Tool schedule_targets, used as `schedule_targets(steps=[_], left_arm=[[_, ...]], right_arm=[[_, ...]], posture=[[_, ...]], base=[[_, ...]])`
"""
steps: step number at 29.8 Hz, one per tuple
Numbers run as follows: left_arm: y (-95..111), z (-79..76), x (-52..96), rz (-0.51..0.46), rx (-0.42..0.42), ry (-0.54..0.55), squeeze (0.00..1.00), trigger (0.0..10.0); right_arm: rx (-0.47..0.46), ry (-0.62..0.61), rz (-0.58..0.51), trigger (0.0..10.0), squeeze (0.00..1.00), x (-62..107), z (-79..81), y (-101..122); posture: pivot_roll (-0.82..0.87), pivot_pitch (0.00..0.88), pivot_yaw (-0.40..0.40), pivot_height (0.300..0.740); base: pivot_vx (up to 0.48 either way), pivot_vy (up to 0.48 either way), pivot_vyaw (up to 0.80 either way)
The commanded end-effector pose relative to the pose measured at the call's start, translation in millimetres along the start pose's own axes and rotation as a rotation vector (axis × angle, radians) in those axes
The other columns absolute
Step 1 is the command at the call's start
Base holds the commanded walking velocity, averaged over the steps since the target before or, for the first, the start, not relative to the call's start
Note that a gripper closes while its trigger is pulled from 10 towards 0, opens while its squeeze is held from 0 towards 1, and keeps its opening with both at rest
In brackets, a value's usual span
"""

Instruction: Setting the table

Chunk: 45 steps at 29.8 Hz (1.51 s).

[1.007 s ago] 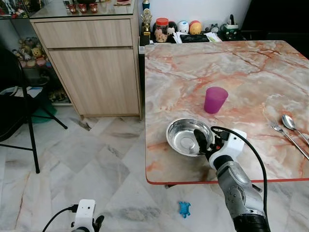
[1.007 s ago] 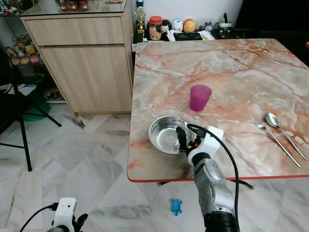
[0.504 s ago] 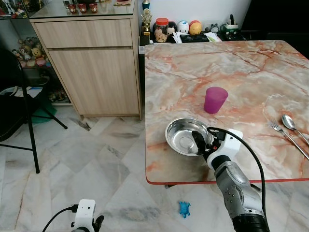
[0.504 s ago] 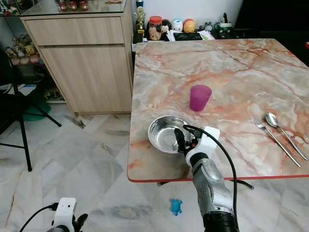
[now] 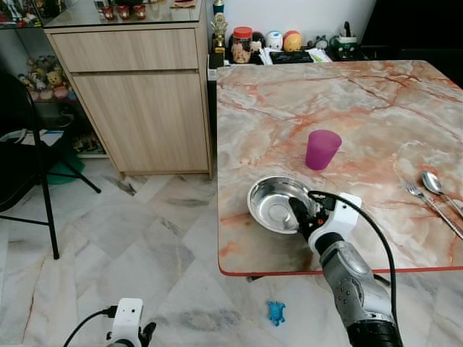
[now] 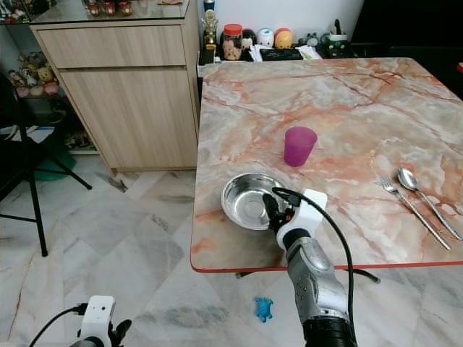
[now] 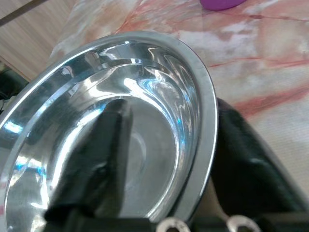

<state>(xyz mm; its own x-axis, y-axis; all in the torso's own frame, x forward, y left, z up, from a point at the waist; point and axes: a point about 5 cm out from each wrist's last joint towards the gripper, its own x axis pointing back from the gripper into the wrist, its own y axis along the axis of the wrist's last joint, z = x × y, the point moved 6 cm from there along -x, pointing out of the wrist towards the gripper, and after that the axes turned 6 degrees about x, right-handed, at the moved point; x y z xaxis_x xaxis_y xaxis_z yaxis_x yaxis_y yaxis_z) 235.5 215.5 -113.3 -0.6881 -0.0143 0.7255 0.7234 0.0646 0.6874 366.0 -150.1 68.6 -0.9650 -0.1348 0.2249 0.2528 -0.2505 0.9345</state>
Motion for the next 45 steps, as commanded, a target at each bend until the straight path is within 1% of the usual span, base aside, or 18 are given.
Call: schedule_targets(steps=[1, 12, 18, 19, 20, 21, 23, 24, 26, 28, 29, 31, 32, 35, 36, 39, 42, 45], left_arm=[[-6.1, -0.3, 0.9, 0.021, -0.002, 0.001, 0.0, 10.0], [-7.1, -0.3, 1.0, 0.027, -0.006, 0.0, 0.0, 10.0], [-7.8, -1.3, 0.9, 0.029, -0.011, 0.0, 0.0, 10.0], [-8.2, -1.4, 0.9, 0.031, -0.012, 0.0, 0.0, 10.0], [-8.3, -1.4, 1.0, 0.031, -0.013, 0.001, 0.0, 10.0], [-8.5, -1.2, 1.0, 0.032, -0.014, 0.001, 0.0, 10.0], [-8.6, -1.2, 1.0, 0.032, -0.014, 0.002, 0.0, 10.0], [-8.8, -1.2, 1.1, 0.032, -0.015, 0.002, 0.0, 10.0], [-9.1, -0.9, 1.1, 0.033, -0.015, 0.004, 0.0, 10.0], [-9.0, -0.7, 1.2, 0.033, -0.017, 0.006, 0.0, 10.0], [-9.0, -0.7, 1.2, 0.033, -0.017, 0.006, 0.0, 10.0], [-9.2, -0.1, 1.2, 0.033, -0.018, 0.01, 0.0, 10.0], [-9.3, 0.0, 1.3, 0.033, -0.018, 0.011, 0.0, 10.0], [-9.9, 0.3, 1.4, 0.035, -0.017, 0.014, 0.0, 10.0], [-10.5, 0.3, 1.5, 0.036, -0.017, 0.014, 0.0, 10.0], [-11.6, 0.1, 1.7, 0.039, -0.015, 0.015, 0.0, 10.0], [-12.2, -0.1, 1.7, 0.041, -0.015, 0.016, 0.0, 10.0], [-12.5, -0.5, 1.7, 0.043, -0.016, 0.016, 0.0, 10.0]], right_arm=[[0.005, 0.004, 0.01, 0.0, 0.0, 1.1, 1.3, -1.5], [0.005, 0.005, 0.013, 0.0, 0.0, 1.2, 2.1, -2.3], [0.001, -0.005, -0.011, 0.0, 0.0, 0.7, 1.8, 1.1], [-0.004, -0.009, -0.03, 1.3, 0.0, 0.8, 1.5, 4.3], [-0.002, -0.012, -0.044, 4.6, 0.0, 0.8, 1.2, 6.8], [-0.003, -0.016, -0.069, 8.9, 0.0, 1.0, 0.7, 11.1], [-0.007, -0.018, -0.084, 8.9, 0.0, 1.1, 0.5, 13.9], [-0.015, -0.019, -0.107, 10.0, 0.0, 1.3, 0.4, 18.1], [-0.028, -0.01, -0.146, 10.0, 0.0, 1.9, 2.4, 25.4], [-0.045, 0.026, -0.208, 10.0, 0.0, 3.3, 9.8, 37.0], [-0.045, 0.026, -0.208, 10.0, 0.0, 3.3, 9.8, 37.0], [-0.065, 0.114, -0.287, 10.0, 0.0, 7.5, 27.8, 51.4], [-0.062, 0.138, -0.307, 10.0, 0.0, 9.4, 33.1, 54.7], [-0.067, 0.18, -0.357, 10.0, 0.0, 14.7, 43.2, 61.9], [-0.099, 0.188, -0.385, 10.0, 0.0, 17.7, 45.9, 65.5], [-0.129, 0.24, -0.429, 10.0, 0.0, 25.5, 54.9, 70.4], [-0.164, 0.267, -0.444, 10.0, 0.0, 29.9, 58.3, 71.5], [-0.155, 0.277, -0.446, 10.0, 0.0, 31.9, 59.9, 70.5]], posture=[[0.0, 0.059, 0.008, 0.74], [0.01, 0.06, 0.008, 0.74], [0.01, 0.061, 0.008, 0.74], [0.01, 0.061, 0.008, 0.74], [0.01, 0.061, 0.008, 0.74], [0.01, 0.061, 0.008, 0.74], [0.01, 0.061, 0.008, 0.74], [0.01, 0.062, 0.007, 0.74], [0.01, 0.062, 0.007, 0.74], [0.01, 0.063, 0.008, 0.74], [0.01, 0.063, 0.008, 0.74], [0.01, 0.064, 0.007, 0.74], [0.01, 0.063, 0.006, 0.74], [0.0, 0.063, 0.006, 0.74], [0.0, 0.063, 0.006, 0.74], [0.0, 0.064, 0.005, 0.74], [0.0, 0.064, 0.005, 0.74], [0.0, 0.064, 0.005, 0.74]], base=[[0.0, 0.0, 0.0], [0.0, 0.0, 0.0], [0.0, 0.0, 0.0], [0.0, 0.0, 0.0], [0.0, 0.0, 0.0], [0.0, 0.0, 0.0], [0.0, 0.0, 0.0], [0.0, 0.0, 0.0], [0.0, 0.0, 0.0], [0.0, 0.0, 0.0], [0.0, 0.0, 0.0], [0.0, 0.0, 0.0], [0.0, 0.0, 0.0], [0.0, 0.0, 0.0], [0.0, 0.0, 0.0], [0.0, 0.0, 0.0], [0.0, 0.0, 0.0], [0.0, 0.0, 0.0]])
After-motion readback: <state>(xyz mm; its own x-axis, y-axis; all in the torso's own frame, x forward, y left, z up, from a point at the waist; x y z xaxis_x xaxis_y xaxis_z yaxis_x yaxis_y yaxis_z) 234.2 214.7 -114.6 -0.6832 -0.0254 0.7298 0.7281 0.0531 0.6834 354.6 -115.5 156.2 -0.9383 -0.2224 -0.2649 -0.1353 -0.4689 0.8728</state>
